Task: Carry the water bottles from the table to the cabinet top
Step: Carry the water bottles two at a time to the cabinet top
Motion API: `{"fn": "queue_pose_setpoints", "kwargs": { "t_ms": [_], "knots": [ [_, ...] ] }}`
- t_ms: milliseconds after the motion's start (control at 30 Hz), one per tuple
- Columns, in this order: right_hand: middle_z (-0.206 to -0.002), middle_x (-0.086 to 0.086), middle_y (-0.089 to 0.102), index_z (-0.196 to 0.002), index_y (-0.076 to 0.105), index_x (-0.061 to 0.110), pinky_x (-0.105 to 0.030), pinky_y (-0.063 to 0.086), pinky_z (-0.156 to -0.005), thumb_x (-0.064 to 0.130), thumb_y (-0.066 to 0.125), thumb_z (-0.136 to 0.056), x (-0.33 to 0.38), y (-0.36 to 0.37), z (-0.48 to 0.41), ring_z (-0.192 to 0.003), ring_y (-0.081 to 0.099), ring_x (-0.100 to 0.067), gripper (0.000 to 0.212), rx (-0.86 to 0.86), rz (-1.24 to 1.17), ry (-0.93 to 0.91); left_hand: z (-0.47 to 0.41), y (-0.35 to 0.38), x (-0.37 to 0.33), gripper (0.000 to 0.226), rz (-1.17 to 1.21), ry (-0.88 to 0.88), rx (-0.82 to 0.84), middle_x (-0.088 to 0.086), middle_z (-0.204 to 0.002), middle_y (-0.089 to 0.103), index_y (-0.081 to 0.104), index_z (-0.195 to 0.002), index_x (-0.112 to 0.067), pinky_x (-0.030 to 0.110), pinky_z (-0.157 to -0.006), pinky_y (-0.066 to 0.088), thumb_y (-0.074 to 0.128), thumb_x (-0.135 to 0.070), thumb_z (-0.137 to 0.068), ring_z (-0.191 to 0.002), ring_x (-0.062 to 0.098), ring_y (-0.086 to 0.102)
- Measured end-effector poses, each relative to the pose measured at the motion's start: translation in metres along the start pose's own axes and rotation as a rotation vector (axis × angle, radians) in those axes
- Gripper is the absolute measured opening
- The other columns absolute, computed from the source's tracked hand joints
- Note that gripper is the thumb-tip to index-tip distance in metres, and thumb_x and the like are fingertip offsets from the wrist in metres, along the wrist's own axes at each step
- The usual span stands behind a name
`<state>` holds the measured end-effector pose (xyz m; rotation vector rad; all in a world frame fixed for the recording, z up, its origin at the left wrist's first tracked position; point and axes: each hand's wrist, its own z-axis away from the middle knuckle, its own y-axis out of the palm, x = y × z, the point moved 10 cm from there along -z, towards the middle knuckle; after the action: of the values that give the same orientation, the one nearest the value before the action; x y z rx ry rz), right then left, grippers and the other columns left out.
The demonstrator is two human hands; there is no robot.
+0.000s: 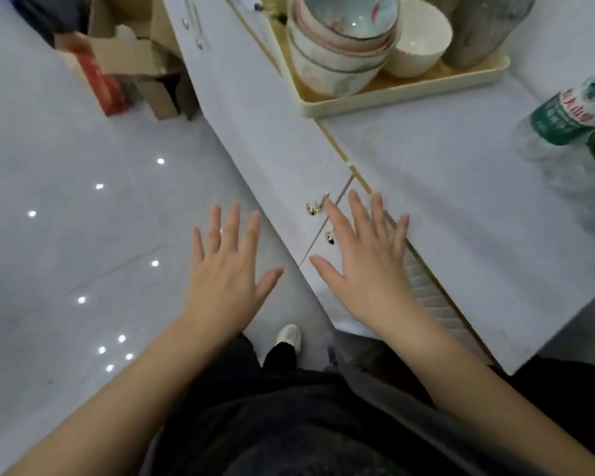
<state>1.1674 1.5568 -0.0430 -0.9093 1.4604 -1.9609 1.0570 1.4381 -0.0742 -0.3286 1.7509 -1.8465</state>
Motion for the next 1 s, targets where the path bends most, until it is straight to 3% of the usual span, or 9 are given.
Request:
{"fn": "queue_pose_setpoints", "kwargs": {
  "t_ms": [133, 267, 467, 700, 833, 900, 1000],
  "knots": [
    [-0.164, -0.011, -0.009, -0.156, 0.006, 0.025, -0.057, -0.012, -0.116, 0.052, 0.04, -0.097, 0.05, 0.037, -0.009, -0.149, -0.017, -0.036, 0.074, 0.136, 0.09, -0.139, 0.046, 0.021, 0.06, 0.081, 0.015, -0.231, 0.081, 0.022, -0.156, 0.026, 0.033, -0.148, -0.008, 0.064, -0.111, 0.018, 0.028, -0.062, -0.088, -0.145, 0.044, 0.017],
    [-0.164, -0.011, -0.012, -0.156, 0.0, 0.026, -0.06, -0.01, -0.116, 0.053, 0.038, -0.098, 0.108, 0.086, -0.013, -0.148, -0.019, -0.037, 0.075, 0.316, 0.184, -0.299, 0.091, 0.043, 0.113, 0.08, 0.092, -0.471, 0.185, 0.015, -0.162, 0.004, 0.014, -0.154, -0.014, 0.058, -0.116, 0.004, 0.034, -0.06, -0.092, -0.149, 0.035, -0.005],
    [-0.164, -0.009, -0.012, -0.156, -0.001, 0.029, -0.063, -0.008, -0.115, 0.057, 0.037, -0.097, 0.196, 0.151, -0.01, -0.148, -0.018, -0.036, 0.076, 0.51, 0.326, -0.466, 0.147, 0.064, 0.177, 0.076, 0.197, -0.66, 0.287, 0.011, -0.162, 0.001, 0.009, -0.154, -0.018, 0.057, -0.116, 0.002, 0.032, -0.06, -0.095, -0.149, 0.032, -0.008],
    [-0.165, -0.008, -0.01, -0.156, -0.001, 0.032, -0.064, -0.008, -0.116, 0.06, 0.035, -0.097, 0.299, 0.187, 0.002, -0.149, -0.019, -0.034, 0.075, 0.597, 0.378, -0.56, 0.201, 0.07, 0.252, 0.075, 0.274, -0.772, 0.324, 0.009, -0.163, -0.001, 0.005, -0.154, -0.021, 0.059, -0.116, 0.002, 0.032, -0.06, -0.096, -0.149, 0.031, -0.008],
    [-0.165, -0.007, -0.01, -0.156, -0.002, 0.033, -0.063, -0.01, -0.115, 0.061, 0.034, -0.097, 0.318, 0.186, -0.008, -0.149, -0.018, -0.034, 0.075, 0.629, 0.403, -0.538, 0.201, 0.06, 0.27, 0.075, 0.289, -0.79, 0.332, 0.01, -0.162, 0.003, 0.007, -0.154, -0.021, 0.059, -0.116, 0.004, 0.031, -0.061, -0.095, -0.149, 0.032, -0.005],
    [-0.165, -0.007, -0.009, -0.156, -0.003, 0.033, -0.063, -0.009, -0.115, 0.061, 0.034, -0.097, 0.416, 0.226, 0.021, -0.149, -0.017, -0.034, 0.075, 0.668, 0.5, -0.795, 0.284, 0.067, 0.33, 0.075, 0.391, -1.078, 0.284, 0.01, -0.162, 0.004, 0.008, -0.154, -0.021, 0.06, -0.116, 0.005, 0.032, -0.06, -0.095, -0.149, 0.032, -0.004],
    [-0.165, -0.007, -0.009, -0.156, -0.002, 0.033, -0.063, -0.006, -0.116, 0.061, 0.033, -0.097, 0.427, 0.223, 0.011, -0.149, -0.016, -0.034, 0.074, 0.673, 0.548, -0.798, 0.279, 0.064, 0.336, 0.074, 0.402, -1.051, 0.279, 0.011, -0.162, 0.005, 0.007, -0.154, -0.021, 0.059, -0.116, 0.004, 0.03, -0.061, -0.095, -0.149, 0.032, -0.004]
  ]
}}
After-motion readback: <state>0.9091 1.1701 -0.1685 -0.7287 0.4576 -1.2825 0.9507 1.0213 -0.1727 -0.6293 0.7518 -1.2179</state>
